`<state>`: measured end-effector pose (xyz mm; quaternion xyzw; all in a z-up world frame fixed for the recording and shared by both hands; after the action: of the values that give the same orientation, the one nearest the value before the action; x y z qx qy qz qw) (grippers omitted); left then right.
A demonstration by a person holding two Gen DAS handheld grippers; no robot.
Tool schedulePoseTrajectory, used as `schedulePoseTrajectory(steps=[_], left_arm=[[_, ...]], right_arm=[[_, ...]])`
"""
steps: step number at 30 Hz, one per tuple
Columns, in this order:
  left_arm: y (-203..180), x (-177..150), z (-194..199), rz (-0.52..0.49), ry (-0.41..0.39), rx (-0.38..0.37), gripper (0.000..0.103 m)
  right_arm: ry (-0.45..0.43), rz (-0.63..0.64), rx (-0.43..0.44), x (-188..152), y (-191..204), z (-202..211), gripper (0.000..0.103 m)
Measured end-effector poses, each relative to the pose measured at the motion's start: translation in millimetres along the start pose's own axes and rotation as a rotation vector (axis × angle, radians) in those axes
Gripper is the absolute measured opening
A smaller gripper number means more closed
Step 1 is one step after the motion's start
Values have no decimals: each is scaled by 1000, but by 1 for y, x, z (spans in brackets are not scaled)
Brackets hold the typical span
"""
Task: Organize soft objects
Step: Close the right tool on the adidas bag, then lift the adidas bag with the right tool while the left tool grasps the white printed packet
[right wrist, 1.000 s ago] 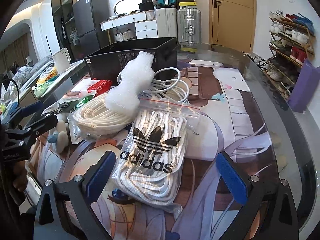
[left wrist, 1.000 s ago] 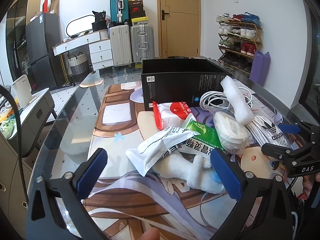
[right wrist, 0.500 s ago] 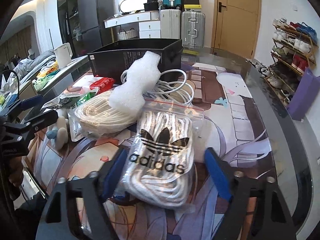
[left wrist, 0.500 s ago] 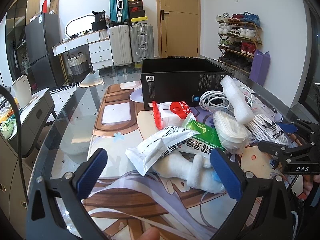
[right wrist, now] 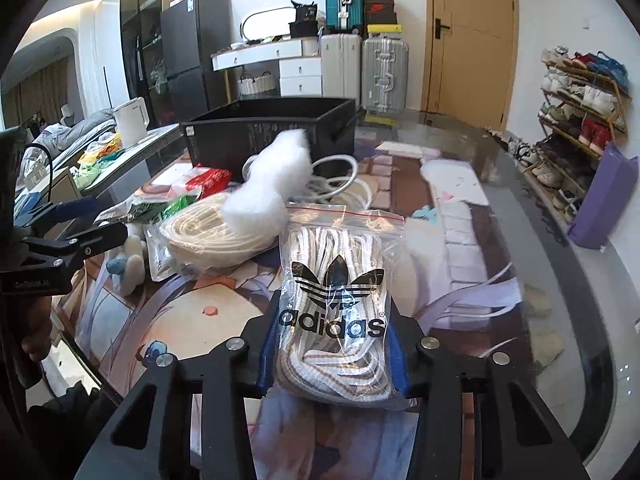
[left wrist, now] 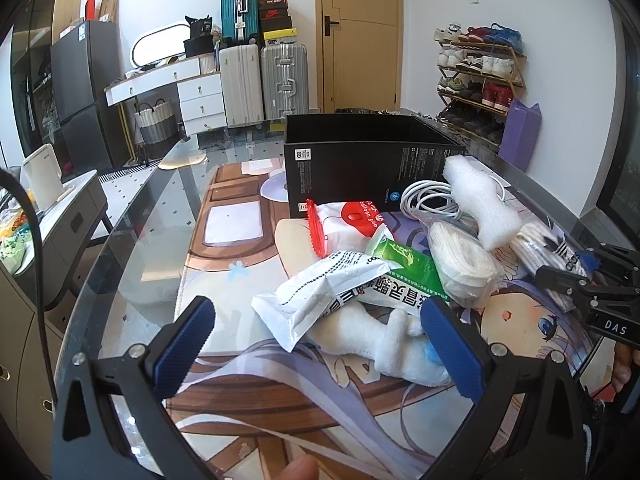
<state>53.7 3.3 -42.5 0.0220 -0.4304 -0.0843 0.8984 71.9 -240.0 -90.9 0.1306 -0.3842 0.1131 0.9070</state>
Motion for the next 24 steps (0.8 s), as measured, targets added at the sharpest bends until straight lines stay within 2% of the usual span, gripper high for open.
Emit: schedulePoseTrajectory(steps=[5, 9, 15, 24], left_arm=[[5, 1, -1, 23, 14, -6, 103], [12, 2, -4, 59, 35, -12, 103], [17, 4, -11, 124, 60, -72, 103], [12, 7, -27, 177, 115, -138, 103]], right_arm=[[-58, -13, -33, 8, -11, 15, 44], [-105, -20, -21, 17, -14, 29, 44], [-155, 1, 19, 28, -3, 44, 44], [-150, 48, 73, 32, 20, 35, 44]])
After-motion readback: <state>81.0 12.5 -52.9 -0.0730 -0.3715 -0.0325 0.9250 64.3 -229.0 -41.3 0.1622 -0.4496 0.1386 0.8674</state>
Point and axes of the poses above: each gripper's, at about its wrist camera, not at the fingertips, and z roughly against the way its jaws point, y to its left, x to its top, the point moved 7 cm from there along -z, roughly the way its jaws point, and after that the axes turned 9 degrees about -z, right-handed, at the moved point
